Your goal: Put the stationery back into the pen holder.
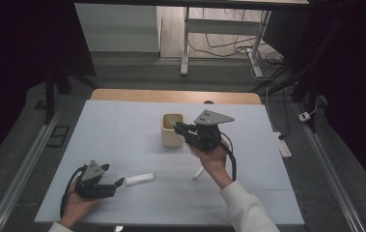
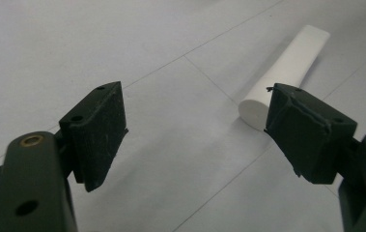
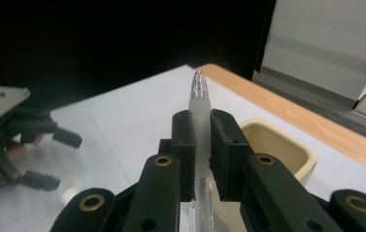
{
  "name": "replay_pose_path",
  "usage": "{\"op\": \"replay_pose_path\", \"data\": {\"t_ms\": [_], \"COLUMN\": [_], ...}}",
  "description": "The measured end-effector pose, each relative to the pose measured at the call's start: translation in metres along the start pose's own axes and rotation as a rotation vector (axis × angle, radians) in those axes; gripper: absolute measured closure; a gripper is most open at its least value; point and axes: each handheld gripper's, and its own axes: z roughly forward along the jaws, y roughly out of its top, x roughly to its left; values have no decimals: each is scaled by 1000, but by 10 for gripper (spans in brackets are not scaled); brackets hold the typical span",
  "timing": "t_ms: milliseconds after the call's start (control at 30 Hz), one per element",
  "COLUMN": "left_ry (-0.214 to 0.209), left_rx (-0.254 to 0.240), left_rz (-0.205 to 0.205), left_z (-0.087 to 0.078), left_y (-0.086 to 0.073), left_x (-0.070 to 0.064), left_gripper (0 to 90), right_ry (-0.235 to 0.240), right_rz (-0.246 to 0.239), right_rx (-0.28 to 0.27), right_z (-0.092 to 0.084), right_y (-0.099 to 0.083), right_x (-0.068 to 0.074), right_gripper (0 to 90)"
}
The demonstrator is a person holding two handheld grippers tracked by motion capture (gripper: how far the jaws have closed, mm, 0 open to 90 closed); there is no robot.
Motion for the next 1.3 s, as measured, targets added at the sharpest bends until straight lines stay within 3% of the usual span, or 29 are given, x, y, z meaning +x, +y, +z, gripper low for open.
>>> {"op": "replay_pose_path", "data": {"t_ms": [333, 500, 700, 900, 1100, 1300], "left_ry": [0, -1, 0, -3, -2, -4], "left_rx": [-2, -1, 1, 7, 7, 7], "left_rz": [6, 5, 6, 11, 10, 12], "left_z": [0, 0, 0, 3, 3, 3], "left_y": [1, 1, 0, 2, 2, 1], "left_x": [-1, -1, -1, -2, -1, -1], "left_gripper": [220, 220, 220, 221, 221, 221], "right_ry": [-21, -39, -33, -42, -52, -72], "right_rz": [17, 0, 27, 28, 60, 55], "right_rx": [-28, -25, -50, -59, -65, -63], "right_z": [4, 10, 13, 20, 30, 42], "right_y": [13, 16, 22, 21, 19, 21], "right_x": [-12, -14, -22, -30, -39, -42], "right_gripper": [802, 802, 802, 802, 802, 802]}}
